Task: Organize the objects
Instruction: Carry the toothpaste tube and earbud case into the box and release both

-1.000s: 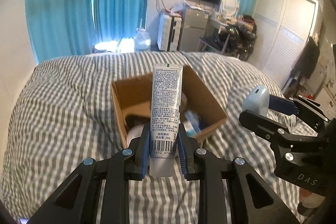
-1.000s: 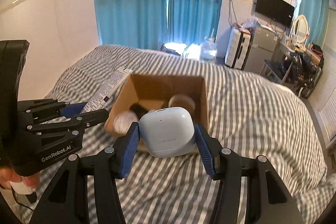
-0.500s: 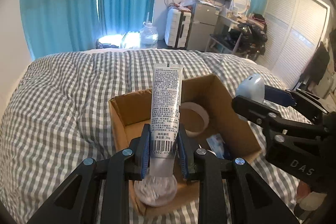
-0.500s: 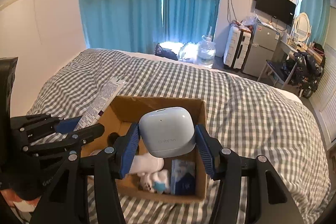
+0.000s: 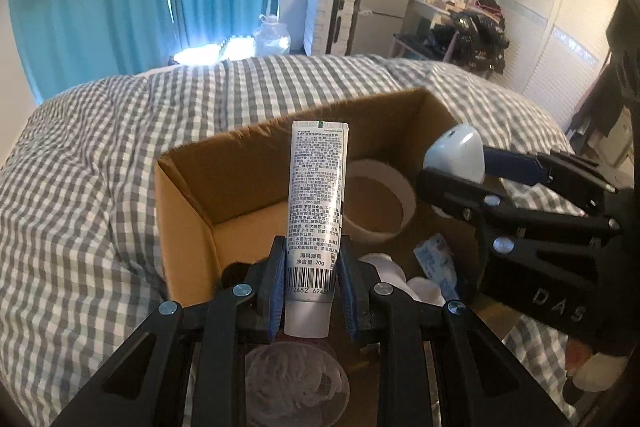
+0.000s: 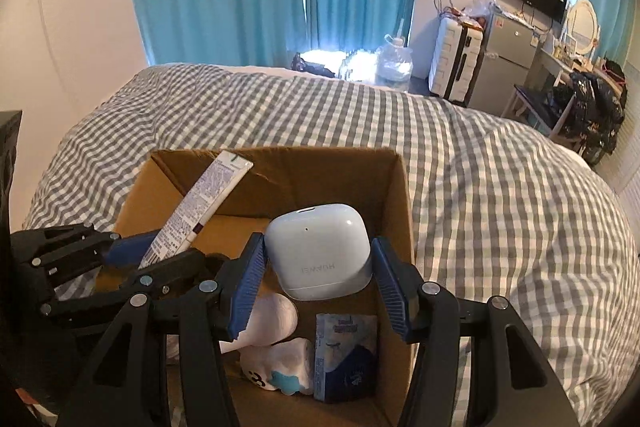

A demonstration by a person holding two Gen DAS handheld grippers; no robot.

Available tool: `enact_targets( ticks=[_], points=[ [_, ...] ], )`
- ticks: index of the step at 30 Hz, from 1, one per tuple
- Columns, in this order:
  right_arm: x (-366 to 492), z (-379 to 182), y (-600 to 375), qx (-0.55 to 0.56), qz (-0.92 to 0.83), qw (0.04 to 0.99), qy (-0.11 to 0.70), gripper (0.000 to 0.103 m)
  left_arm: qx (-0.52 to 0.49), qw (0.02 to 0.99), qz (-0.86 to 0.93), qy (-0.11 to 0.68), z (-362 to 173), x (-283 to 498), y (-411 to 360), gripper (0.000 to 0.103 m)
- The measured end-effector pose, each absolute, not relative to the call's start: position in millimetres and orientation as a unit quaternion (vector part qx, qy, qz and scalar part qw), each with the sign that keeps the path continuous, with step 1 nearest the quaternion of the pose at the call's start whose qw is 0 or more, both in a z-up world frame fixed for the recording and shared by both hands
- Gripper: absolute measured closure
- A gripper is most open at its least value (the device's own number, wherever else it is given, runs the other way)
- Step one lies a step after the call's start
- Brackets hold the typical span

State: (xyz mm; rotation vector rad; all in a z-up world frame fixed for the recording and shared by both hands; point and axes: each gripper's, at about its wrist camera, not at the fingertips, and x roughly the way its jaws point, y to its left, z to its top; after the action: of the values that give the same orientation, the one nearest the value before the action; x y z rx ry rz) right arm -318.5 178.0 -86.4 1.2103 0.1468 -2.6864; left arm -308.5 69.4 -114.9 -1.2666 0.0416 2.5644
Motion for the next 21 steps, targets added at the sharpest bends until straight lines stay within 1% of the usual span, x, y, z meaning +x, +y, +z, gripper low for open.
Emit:
enact_targets(
  ticks=[2, 3, 4, 5, 7, 8, 9, 11, 13, 15, 16, 21],
  points=[
    [-317, -87, 182, 0.409, -0.906, 0.099, 0.040, 0.049, -0.439, 0.139, 0.888, 0.016, -115, -308, 70, 0.078],
    [-316, -86, 184, 0.409, -0.906, 0.102, 0.032, 0.047, -0.439, 0.137, 0.888, 0.015, -114, -308, 70, 0.076],
    [-314, -85, 187, 0.406, -0.908, 0.103, 0.027, 0.044, -0.438, 0.137, 0.888, 0.013, -112, -307, 70, 0.075],
    [-311, -81, 188, 0.399, -0.911, 0.103, 0.023, 0.037, -0.437, 0.140, 0.889, 0.010, -110, -306, 69, 0.071],
    [-305, -70, 191, 0.386, -0.917, 0.101, 0.018, 0.035, -0.429, 0.138, 0.893, 0.010, -101, -301, 69, 0.057],
    [-303, -65, 191, 0.380, -0.919, 0.099, 0.017, 0.034, -0.424, 0.134, 0.896, 0.012, -96, -298, 69, 0.044],
    [-299, -57, 192, 0.373, -0.922, 0.097, 0.016, 0.033, -0.415, 0.130, 0.900, 0.013, -90, -294, 68, 0.033],
    [-295, -45, 190, 0.365, -0.926, 0.092, 0.016, 0.032, -0.403, 0.127, 0.906, 0.012, -78, -288, 67, 0.027],
    [-286, -30, 190, 0.354, -0.931, 0.086, 0.016, 0.030, -0.391, 0.122, 0.912, 0.009, -63, -280, 65, 0.024],
    [-276, -15, 191, 0.345, -0.935, 0.081, 0.015, 0.027, -0.377, 0.111, 0.919, 0.003, -46, -271, 62, 0.012],
    [-273, -8, 192, 0.341, -0.937, 0.080, 0.014, 0.026, -0.371, 0.107, 0.922, 0.000, -40, -267, 60, 0.011],
    [-236, 38, 198, 0.303, -0.951, 0.063, 0.012, 0.014, -0.343, 0.096, 0.934, -0.004, 4, -242, 53, 0.006]
  ],
)
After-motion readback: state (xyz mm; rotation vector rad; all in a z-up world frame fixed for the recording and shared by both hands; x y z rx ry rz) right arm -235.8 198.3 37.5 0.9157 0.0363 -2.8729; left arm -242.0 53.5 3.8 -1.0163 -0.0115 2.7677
